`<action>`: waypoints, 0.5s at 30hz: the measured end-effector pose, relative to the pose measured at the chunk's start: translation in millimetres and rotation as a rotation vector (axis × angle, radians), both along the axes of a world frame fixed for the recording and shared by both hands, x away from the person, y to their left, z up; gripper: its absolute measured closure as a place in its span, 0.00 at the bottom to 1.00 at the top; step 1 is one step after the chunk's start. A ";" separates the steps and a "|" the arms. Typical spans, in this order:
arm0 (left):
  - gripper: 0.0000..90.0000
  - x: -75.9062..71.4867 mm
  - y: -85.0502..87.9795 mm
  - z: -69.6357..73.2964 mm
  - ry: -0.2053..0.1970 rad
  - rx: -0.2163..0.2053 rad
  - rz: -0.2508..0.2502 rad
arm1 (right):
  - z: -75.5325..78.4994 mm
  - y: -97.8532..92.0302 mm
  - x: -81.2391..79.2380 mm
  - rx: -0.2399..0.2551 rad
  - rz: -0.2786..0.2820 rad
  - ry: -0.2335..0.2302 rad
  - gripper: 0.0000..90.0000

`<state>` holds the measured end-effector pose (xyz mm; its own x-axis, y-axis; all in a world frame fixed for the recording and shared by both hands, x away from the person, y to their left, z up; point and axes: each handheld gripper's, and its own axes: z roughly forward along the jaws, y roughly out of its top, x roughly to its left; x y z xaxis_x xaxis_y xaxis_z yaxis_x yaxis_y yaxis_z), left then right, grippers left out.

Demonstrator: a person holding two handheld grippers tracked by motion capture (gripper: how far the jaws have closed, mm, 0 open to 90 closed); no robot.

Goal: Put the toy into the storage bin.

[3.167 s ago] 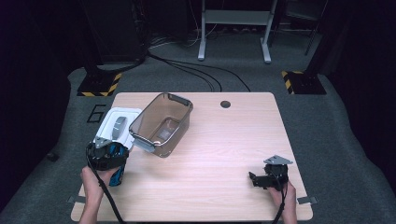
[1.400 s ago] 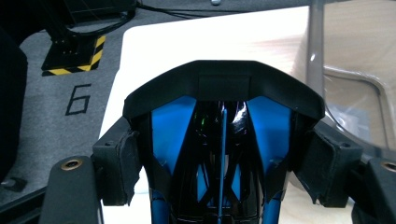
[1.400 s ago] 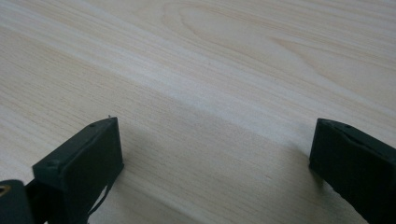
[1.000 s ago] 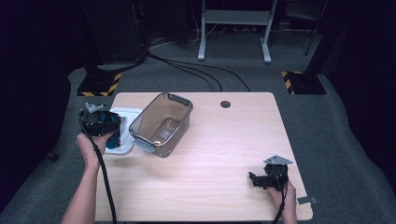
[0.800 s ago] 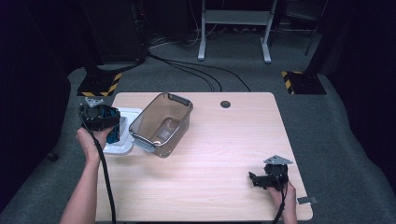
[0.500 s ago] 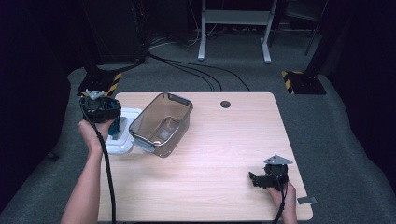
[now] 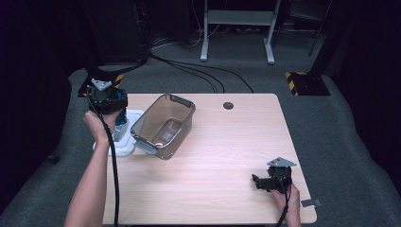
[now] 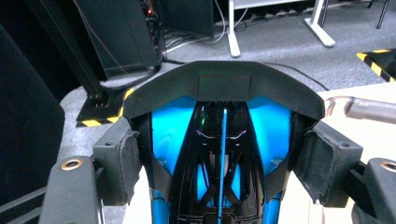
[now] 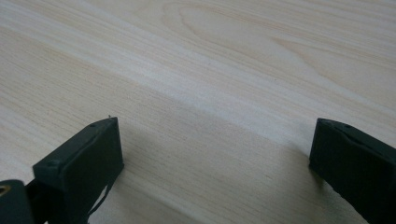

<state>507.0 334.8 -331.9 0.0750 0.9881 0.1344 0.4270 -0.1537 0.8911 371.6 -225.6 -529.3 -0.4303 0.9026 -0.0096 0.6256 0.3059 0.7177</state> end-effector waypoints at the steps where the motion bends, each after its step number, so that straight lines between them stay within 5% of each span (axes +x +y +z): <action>1: 0.28 0.3 -1.4 1.6 -0.008 -0.001 -0.002 | 0.0 0.0 0.0 0.000 -0.001 0.000 0.02; 15: 0.28 -6.2 -35.2 25.9 -0.067 -0.032 -0.120 | 0.0 0.2 -0.1 0.002 -0.002 0.000 0.02</action>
